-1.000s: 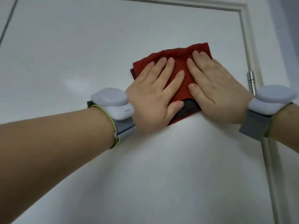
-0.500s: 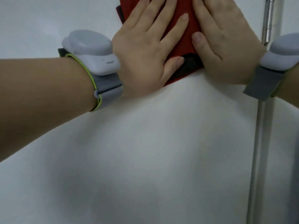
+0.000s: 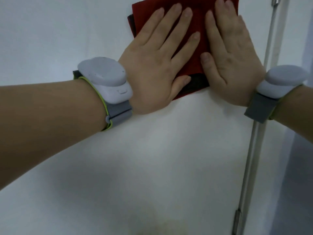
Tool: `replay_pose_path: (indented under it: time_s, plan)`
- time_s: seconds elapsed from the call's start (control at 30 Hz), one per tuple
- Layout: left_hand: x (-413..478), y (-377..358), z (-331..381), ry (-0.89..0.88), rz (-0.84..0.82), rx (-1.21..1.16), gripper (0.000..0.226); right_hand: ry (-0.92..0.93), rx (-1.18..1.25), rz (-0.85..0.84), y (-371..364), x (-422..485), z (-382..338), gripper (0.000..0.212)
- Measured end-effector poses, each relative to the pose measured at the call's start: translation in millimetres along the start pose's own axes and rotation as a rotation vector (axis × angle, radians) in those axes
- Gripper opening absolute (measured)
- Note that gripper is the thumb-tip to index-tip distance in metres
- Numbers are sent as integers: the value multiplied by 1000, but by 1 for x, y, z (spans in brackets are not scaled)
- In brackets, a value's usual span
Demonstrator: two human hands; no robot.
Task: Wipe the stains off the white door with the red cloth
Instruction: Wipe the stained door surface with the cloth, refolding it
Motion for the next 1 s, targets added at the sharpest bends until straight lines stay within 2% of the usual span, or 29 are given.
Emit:
replay_pose_path:
  time_s: [0.17,0.4,1.0]
  plan:
    - [-19,-1,33,-22,12,-62,69,-46,38,-28,-5,-39,-10,59]
    - [-44,-8,77,-8,-74,-129,71,-79,99,-70,-8,-91,-19,59]
    - [-101,-18,169,60,-252,-94,73,-77,116,-167,-23,-193,-42,63]
Point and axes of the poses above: each hand's wrist, its own x-axis towards the middle knuckle, its own y-axis out of the back of the hand, z = x × y, the point moved 10 cm from there along x, towards the middle knuckle, and after that the axes turned 10 degrees about -y, right-handed, at the moved point
